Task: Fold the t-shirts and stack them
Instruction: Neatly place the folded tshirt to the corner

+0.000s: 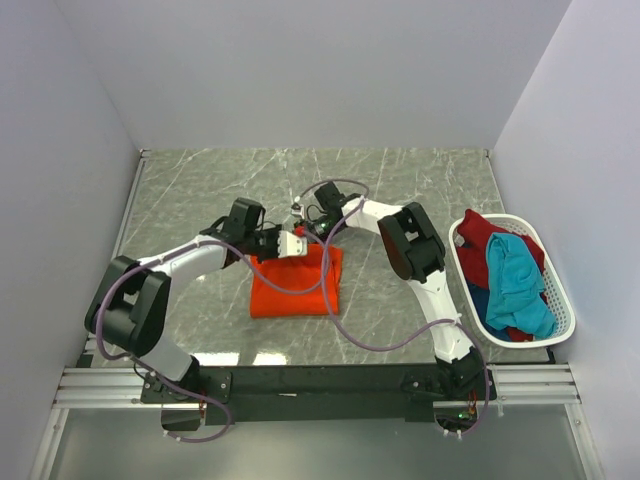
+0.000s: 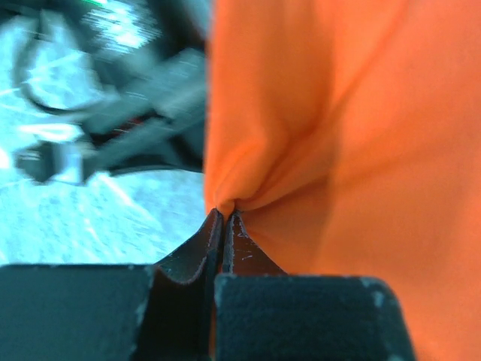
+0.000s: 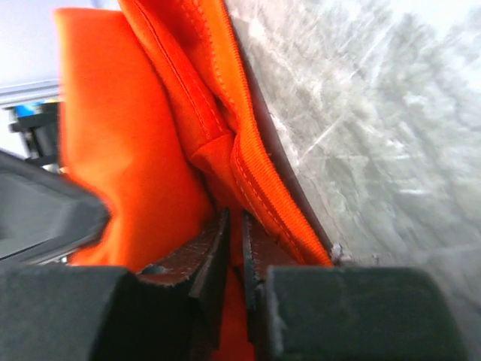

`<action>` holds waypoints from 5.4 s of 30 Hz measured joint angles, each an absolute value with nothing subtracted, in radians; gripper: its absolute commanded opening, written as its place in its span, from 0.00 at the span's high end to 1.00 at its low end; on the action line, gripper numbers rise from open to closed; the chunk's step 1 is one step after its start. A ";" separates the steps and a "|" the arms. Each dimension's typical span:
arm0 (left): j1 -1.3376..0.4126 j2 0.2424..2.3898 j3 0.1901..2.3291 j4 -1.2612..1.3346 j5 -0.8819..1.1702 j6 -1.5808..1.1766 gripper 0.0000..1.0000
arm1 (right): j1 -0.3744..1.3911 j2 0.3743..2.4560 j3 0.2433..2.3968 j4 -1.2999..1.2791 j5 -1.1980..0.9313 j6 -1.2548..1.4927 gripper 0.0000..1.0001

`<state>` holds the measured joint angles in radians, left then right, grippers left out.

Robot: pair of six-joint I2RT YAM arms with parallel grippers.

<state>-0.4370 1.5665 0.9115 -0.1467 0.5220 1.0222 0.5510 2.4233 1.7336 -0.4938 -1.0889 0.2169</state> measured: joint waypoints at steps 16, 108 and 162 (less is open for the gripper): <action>-0.409 1.385 0.843 -0.155 0.530 1.015 0.56 | 0.453 2.282 1.996 -0.798 -0.685 -0.045 0.47; 0.008 2.008 1.324 -0.284 0.662 0.041 0.52 | 0.294 2.300 1.893 -0.636 -0.670 0.076 0.49; -0.023 2.009 0.903 -0.131 1.126 -0.401 0.77 | 0.472 2.221 1.313 -0.197 -1.151 0.458 0.65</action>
